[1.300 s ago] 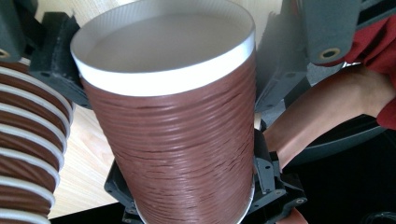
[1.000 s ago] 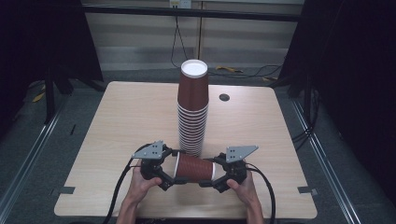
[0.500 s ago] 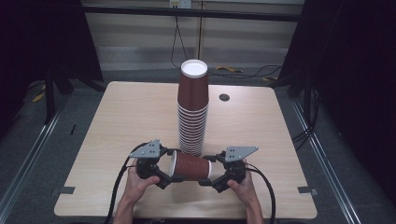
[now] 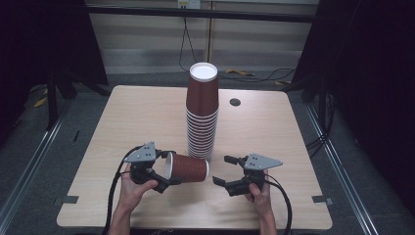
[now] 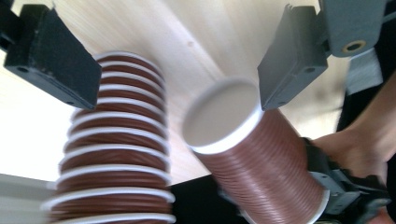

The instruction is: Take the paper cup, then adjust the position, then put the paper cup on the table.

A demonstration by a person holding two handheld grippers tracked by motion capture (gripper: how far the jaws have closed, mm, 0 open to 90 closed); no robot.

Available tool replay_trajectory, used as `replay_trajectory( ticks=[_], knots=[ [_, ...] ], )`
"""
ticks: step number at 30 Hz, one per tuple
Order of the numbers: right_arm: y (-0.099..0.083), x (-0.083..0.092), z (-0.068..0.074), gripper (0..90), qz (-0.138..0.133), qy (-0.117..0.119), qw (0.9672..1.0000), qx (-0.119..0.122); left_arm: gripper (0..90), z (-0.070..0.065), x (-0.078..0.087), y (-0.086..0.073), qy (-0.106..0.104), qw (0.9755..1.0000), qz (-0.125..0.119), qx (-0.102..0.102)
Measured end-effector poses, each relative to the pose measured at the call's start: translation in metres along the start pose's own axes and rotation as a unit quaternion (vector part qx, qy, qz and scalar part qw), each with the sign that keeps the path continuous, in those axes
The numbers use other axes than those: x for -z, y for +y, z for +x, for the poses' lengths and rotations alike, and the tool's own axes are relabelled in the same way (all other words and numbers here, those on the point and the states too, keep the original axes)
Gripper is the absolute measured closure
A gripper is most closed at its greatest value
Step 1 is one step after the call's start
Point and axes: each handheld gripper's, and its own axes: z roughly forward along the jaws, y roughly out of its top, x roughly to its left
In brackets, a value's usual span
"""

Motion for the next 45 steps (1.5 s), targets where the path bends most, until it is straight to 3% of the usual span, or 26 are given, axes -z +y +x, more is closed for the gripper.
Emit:
replay_trajectory(
  ticks=[2, 6, 8, 11, 15, 19, 23, 25, 27, 30, 34, 36, 39, 42, 45],
  knots=[
    [-0.003, 0.004, -0.002, 13.6, -0.011, -0.009, 0.9999, -0.002, 7.4, 0.002, 0.004, 0.001, 0.011, 0.9999, 0.006, 0.001],
    [-0.007, 0.009, -0.003, 13.6, -0.021, -0.053, 0.9983, 0.006, 7.3, 0.008, 0.010, 0.000, 0.022, 0.9997, 0.009, 0.010],
    [-0.009, 0.012, -0.003, 13.9, -0.032, -0.081, 0.9962, 0.000, 7.4, 0.011, 0.013, -0.002, 0.028, 0.9995, 0.011, 0.014],
    [-0.012, 0.017, -0.005, 13.8, -0.054, -0.102, 0.9933, -0.008, 7.3, 0.014, 0.018, -0.002, 0.042, 0.9988, 0.022, 0.015],
    [-0.019, 0.022, -0.008, 13.9, -0.058, -0.160, 0.9854, -0.017, 7.4, 0.016, 0.026, -0.004, 0.063, 0.9976, 0.023, 0.018],
    [-0.026, 0.024, -0.009, 13.6, -0.065, -0.200, 0.9774, -0.018, 7.4, 0.018, 0.033, -0.005, 0.080, 0.9963, 0.026, 0.020],
    [-0.033, 0.025, -0.008, 13.7, -0.069, -0.256, 0.9642, 0.003, 7.3, 0.023, 0.037, -0.006, 0.091, 0.9946, 0.038, 0.031],
    [-0.034, 0.026, -0.008, 13.6, -0.077, -0.262, 0.9619, 0.005, 7.3, 0.026, 0.038, -0.007, 0.101, 0.9928, 0.053, 0.037],
    [-0.036, 0.026, -0.009, 13.8, -0.083, -0.280, 0.9562, 0.010, 7.3, 0.029, 0.038, -0.006, 0.110, 0.9911, 0.065, 0.038],
    [-0.038, 0.025, -0.009, 13.6, -0.084, -0.293, 0.9525, 0.011, 7.2, 0.033, 0.040, -0.004, 0.109, 0.9912, 0.063, 0.043],
    [-0.041, 0.023, -0.010, 13.8, -0.099, -0.312, 0.9449, 0.015, 7.1, 0.040, 0.042, -0.002, 0.116, 0.9893, 0.071, 0.053],
    [-0.041, 0.024, -0.011, 13.9, -0.105, -0.313, 0.9438, 0.007, 7.2, 0.043, 0.041, 0.000, 0.120, 0.9883, 0.076, 0.056],
    [-0.043, 0.026, -0.011, 13.5, -0.117, -0.314, 0.9423, 0.005, 7.2, 0.046, 0.038, 0.007, 0.130, 0.9849, 0.102, 0.050],
    [-0.045, 0.028, -0.010, 13.5, -0.133, -0.317, 0.9391, 0.000, 7.2, 0.049, 0.036, 0.012, 0.124, 0.9849, 0.110, 0.050],
    [-0.047, 0.030, -0.008, 13.0, -0.150, -0.319, 0.9358, 0.005, 7.2, 0.053, 0.036, 0.020, 0.133, 0.9808, 0.136, 0.041]
  ],
)
